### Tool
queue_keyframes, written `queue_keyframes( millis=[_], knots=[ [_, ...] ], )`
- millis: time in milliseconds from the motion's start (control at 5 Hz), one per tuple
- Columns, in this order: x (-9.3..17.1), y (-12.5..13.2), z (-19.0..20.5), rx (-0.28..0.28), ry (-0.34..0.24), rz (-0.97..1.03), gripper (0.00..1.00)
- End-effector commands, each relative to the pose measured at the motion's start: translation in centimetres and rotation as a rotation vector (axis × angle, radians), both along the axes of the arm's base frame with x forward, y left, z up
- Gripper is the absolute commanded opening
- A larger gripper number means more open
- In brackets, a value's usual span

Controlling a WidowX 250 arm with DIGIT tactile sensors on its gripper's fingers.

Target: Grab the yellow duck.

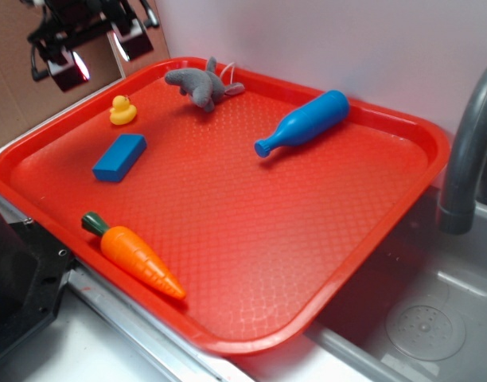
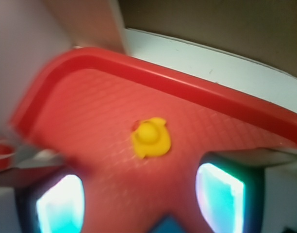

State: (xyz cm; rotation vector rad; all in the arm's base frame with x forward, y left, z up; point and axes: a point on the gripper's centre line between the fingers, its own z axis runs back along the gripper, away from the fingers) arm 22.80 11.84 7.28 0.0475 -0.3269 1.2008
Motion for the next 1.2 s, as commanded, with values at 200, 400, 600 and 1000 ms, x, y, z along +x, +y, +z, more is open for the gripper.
queue_keyframes(
  millis=[200, 400, 600, 1000],
  knots=[
    [1.7, 3.7, -3.3, 0.097, 0.075, -0.038, 1.00],
    [1.6, 3.7, -3.7, 0.066, 0.064, -0.059, 0.00],
    [1.7, 3.8, -3.9, 0.063, 0.060, -0.051, 0.00],
    [1.8, 1.1, -1.4, 0.067, 0.062, -0.194, 0.00]
  ],
)
